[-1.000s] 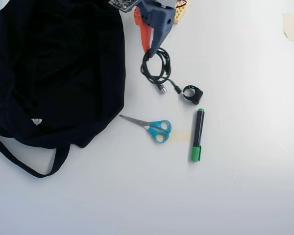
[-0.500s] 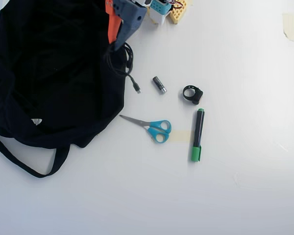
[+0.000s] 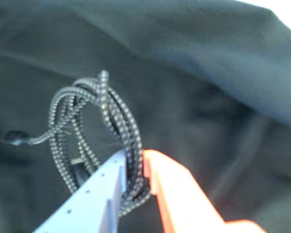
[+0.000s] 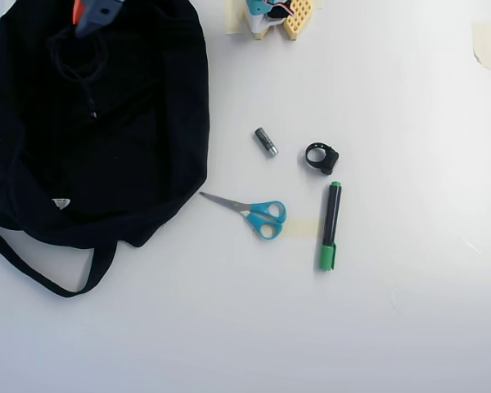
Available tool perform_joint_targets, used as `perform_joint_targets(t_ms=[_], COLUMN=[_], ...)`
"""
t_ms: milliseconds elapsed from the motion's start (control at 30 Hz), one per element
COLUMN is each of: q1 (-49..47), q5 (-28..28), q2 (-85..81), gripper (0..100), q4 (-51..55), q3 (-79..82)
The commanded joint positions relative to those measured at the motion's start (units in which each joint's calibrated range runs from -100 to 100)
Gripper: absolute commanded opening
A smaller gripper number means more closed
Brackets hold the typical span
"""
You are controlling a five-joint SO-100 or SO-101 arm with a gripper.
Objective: Put the cable into the black bag
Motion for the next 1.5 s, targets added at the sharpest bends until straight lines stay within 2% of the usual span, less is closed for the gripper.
perform_joint_targets(t_ms=[0, 67, 133, 233, 300, 467, 533, 700, 767, 1067, 1300, 1467], q1=[5.4, 5.4, 5.0, 4.8, 4.2, -9.5, -17.5, -44.8, -51.1, -61.1, -63.0, -63.0], q5=[0.0, -0.3, -0.4, -0.4, -0.5, -1.9, -1.9, -2.1, -2.1, -5.4, -7.2, -6.1], q2=[3.1, 3.1, 3.0, 1.6, -1.4, -15.3, -17.8, -25.9, -26.0, -26.3, -33.2, -43.2], gripper=[3, 3, 14, 20, 29, 30, 29, 29, 21, 2, 2, 2], q4=[-0.5, -0.4, -0.4, 2.1, 4.6, 13.2, 15.9, 17.8, 17.8, 17.8, 17.8, 19.8], q3=[-5.9, -5.7, -5.5, -5.4, -6.0, -5.0, -5.0, -4.5, -1.9, 1.1, 7.0, 18.8])
